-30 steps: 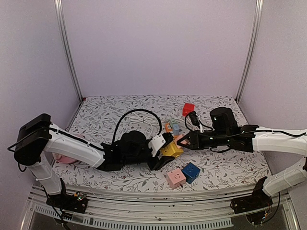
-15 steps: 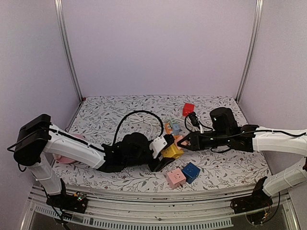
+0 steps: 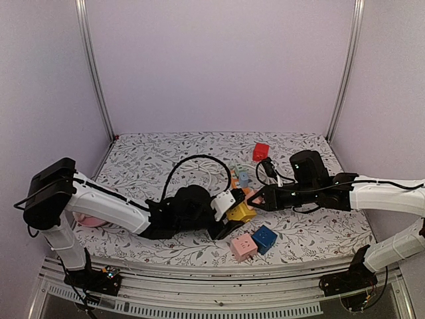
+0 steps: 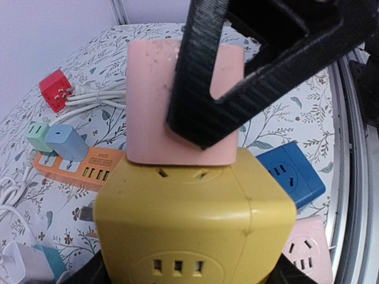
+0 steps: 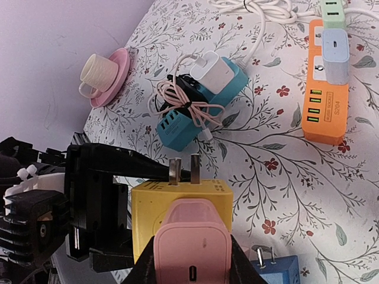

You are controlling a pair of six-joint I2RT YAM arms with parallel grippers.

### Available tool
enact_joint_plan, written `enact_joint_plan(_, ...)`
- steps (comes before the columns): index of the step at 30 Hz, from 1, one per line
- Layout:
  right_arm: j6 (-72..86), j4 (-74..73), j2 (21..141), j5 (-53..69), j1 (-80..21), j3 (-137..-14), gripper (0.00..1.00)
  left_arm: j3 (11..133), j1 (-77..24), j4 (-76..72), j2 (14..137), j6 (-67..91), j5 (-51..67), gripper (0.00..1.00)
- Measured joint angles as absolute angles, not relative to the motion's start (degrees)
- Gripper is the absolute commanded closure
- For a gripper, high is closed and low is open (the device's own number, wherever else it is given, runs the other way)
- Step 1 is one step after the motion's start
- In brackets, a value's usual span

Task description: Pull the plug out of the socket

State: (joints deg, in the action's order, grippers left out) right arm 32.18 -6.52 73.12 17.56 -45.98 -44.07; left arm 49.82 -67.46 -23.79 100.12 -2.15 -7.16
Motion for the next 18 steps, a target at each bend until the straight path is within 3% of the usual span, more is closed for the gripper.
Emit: enact_joint_plan(18, 31.0, -8.5, 72.2, 16.0, -46.0, -44.1, 0.97, 51.8, -67.6, -22.2, 101.3, -2.2, -7.1, 1.0)
